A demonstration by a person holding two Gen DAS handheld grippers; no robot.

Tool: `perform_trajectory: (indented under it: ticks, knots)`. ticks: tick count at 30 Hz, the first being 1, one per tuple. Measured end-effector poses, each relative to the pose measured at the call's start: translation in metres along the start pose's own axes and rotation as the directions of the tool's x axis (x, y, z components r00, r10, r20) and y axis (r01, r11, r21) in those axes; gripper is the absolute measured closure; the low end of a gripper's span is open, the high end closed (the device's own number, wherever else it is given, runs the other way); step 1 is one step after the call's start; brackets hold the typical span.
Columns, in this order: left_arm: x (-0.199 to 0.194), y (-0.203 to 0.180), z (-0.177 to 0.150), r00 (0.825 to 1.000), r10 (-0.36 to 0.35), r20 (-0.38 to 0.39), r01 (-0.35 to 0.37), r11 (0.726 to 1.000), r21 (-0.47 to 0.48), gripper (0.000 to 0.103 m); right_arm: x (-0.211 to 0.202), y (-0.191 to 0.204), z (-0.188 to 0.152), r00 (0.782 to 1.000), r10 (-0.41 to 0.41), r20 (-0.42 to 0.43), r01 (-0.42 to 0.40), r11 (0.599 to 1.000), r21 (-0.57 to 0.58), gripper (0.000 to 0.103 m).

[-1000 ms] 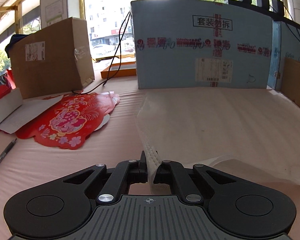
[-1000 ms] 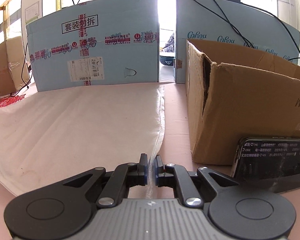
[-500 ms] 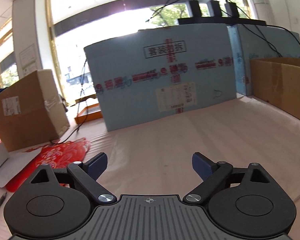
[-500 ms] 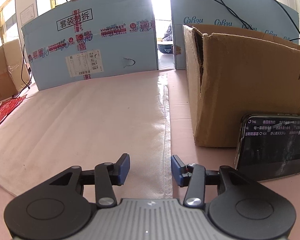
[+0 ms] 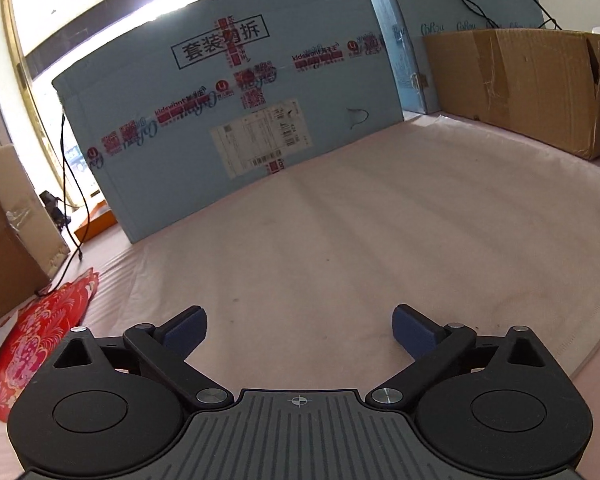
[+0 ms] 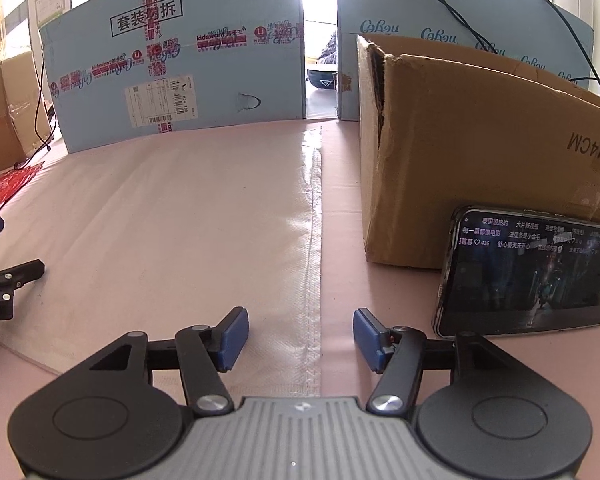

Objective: Fold shopping bag

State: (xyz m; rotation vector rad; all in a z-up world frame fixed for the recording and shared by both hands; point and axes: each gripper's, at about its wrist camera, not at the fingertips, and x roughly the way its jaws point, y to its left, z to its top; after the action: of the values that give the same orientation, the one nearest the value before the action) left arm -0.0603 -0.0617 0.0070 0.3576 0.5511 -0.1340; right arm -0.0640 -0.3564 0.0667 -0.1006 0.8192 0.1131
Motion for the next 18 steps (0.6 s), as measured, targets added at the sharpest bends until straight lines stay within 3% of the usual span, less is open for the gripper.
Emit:
perform_trajectory:
  ticks: [1,7,13,18]
  knots:
    - [0.0,0.002,0.0,1.0,-0.003,0.0,0.003,1.0,-0.006,0.0,0.0,0.002,0.0,1.0,0.004,0.0,-0.004,1.0,-0.009,0.049]
    - [0.0,0.006,0.0,1.0,-0.011,0.001,0.011,1.0,-0.019,0.0,0.0,0.014,0.0,0.999,0.046,0.01,-0.045,0.997,-0.062,0.089]
    - [0.002,0.009,0.0,1.0,-0.023,-0.003,0.023,0.999,-0.033,0.0,-0.004,0.009,0.004,0.989,0.14,0.045,-0.14,0.99,0.005,0.095]
    - [0.003,0.008,0.0,1.0,-0.021,-0.002,0.021,0.999,-0.033,0.0,-0.007,0.0,0.017,0.942,0.316,0.118,-0.326,0.941,0.087,0.096]
